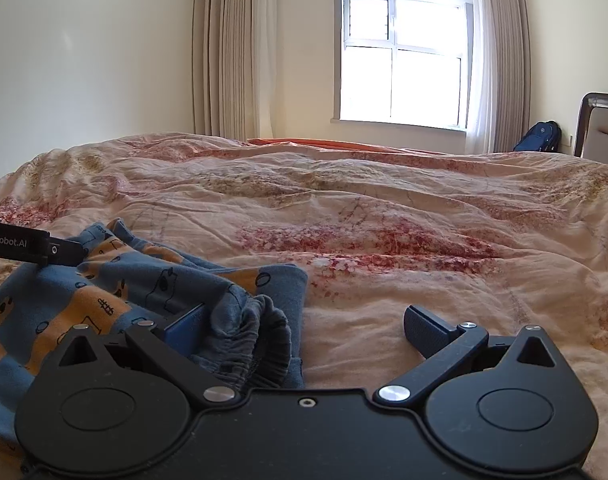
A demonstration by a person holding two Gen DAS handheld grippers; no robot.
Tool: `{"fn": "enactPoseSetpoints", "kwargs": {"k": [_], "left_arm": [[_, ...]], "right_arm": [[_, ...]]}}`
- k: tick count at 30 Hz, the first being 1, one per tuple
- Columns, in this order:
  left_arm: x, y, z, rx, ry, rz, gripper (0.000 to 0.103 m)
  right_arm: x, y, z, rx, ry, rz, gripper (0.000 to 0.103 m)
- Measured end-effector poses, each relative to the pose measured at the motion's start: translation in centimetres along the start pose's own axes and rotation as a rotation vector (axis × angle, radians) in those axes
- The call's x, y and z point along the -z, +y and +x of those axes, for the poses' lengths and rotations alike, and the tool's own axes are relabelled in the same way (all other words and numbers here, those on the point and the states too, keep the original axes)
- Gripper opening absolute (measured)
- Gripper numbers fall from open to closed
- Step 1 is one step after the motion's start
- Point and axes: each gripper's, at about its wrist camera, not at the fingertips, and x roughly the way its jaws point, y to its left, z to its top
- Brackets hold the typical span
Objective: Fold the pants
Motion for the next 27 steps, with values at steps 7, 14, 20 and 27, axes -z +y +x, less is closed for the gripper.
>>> {"fn": "enactPoseSetpoints", "kwargs": {"k": [7, 14, 20, 27], "left_arm": [[2.8, -0.1, -2.3, 0.036, 0.088, 0.024, 0.103], [4.6, 0.5, -3.4, 0.052, 0.076, 0.026, 0.103], [4.8, 0.8, -3.7, 0.063, 0.079, 0.015, 0.103], [5.0, 1.1, -3.8, 0.072, 0.080, 0.003, 0.103]], "right_arm": [[0.6, 1.0, -4.0, -0.030, -0.019, -0.043, 0.103], [2.7, 0.5, -5.2, -0.032, 0.051, -0.046, 0.103], [3.2, 0.7, -5.6, -0.008, 0.060, -0.050, 0.103], [3.3, 0.7, -5.6, 0.004, 0.064, -0.029, 0.103]]}}
